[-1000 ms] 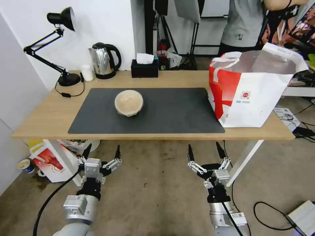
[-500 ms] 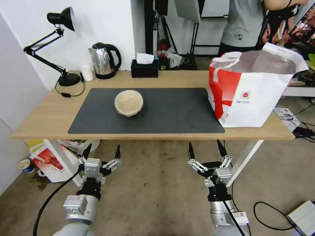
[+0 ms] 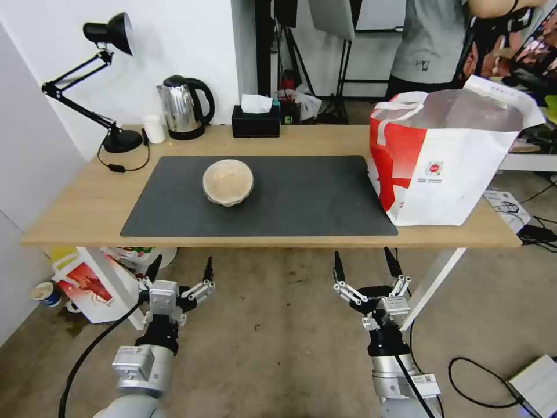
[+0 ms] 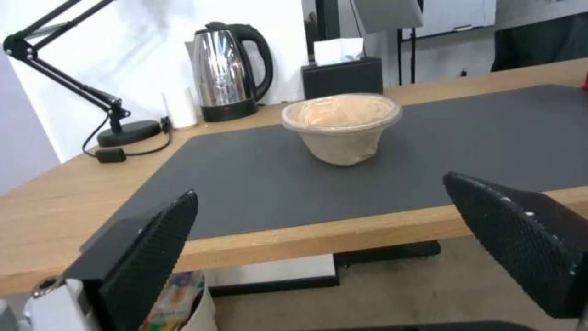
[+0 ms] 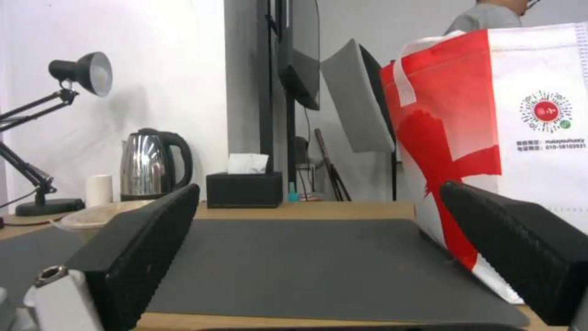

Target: Pick up the trash from the table and place it into the takeout bag.

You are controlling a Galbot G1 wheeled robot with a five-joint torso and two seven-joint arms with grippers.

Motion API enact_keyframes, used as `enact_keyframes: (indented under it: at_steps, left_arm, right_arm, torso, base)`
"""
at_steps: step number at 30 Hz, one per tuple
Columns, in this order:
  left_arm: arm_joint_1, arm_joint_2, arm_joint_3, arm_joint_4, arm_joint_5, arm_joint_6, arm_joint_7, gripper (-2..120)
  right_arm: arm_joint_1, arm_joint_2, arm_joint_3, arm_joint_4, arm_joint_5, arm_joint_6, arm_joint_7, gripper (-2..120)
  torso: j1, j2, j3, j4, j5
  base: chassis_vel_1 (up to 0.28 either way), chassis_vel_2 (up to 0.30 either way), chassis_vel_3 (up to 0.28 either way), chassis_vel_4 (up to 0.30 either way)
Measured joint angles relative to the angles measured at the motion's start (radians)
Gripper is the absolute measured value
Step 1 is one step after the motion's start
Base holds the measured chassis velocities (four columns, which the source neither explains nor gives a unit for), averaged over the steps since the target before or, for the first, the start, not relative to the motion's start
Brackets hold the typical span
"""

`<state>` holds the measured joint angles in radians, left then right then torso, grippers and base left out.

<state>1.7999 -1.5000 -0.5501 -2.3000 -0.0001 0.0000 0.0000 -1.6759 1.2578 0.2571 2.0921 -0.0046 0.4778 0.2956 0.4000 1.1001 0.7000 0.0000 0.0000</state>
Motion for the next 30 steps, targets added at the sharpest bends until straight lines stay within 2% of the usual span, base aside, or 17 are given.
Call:
enact_keyframes:
  at_steps: [25, 28, 29, 30]
  left_arm:
    - [-0.007, 0.000, -0.006, 0.013, -0.005, -0.012, 0.008, 100]
    - [-0.033, 0.000, -0.031, 0.058, -0.032, -0.066, 0.046, 100]
    - [-0.051, -0.001, -0.049, 0.090, -0.051, -0.104, 0.071, 100]
    - [-0.051, -0.001, -0.049, 0.090, -0.051, -0.104, 0.071, 100]
  right_arm:
    - [0.000, 0.000, 0.000, 0.000, 0.000, -0.001, 0.000, 100]
    - [0.000, 0.000, 0.000, 0.000, 0.000, -0.001, 0.000, 100]
    - [0.000, 0.000, 0.000, 0.000, 0.000, -0.001, 0.000, 100]
    - [0.000, 0.000, 0.000, 0.000, 0.000, -0.001, 0.000, 100]
  torso:
    - [0.000, 0.000, 0.000, -0.0002, -0.0001]
    - [0.000, 0.000, 0.000, 0.0000, -0.0001]
    - [0.000, 0.000, 0.000, -0.0001, -0.0001]
    - [0.000, 0.000, 0.000, -0.0001, -0.0001]
  base:
    - [0.000, 0.000, 0.000, 0.000]
    - [0.000, 0.000, 0.000, 0.000]
    - [0.000, 0.000, 0.000, 0.000]
    - [0.000, 0.000, 0.000, 0.000]
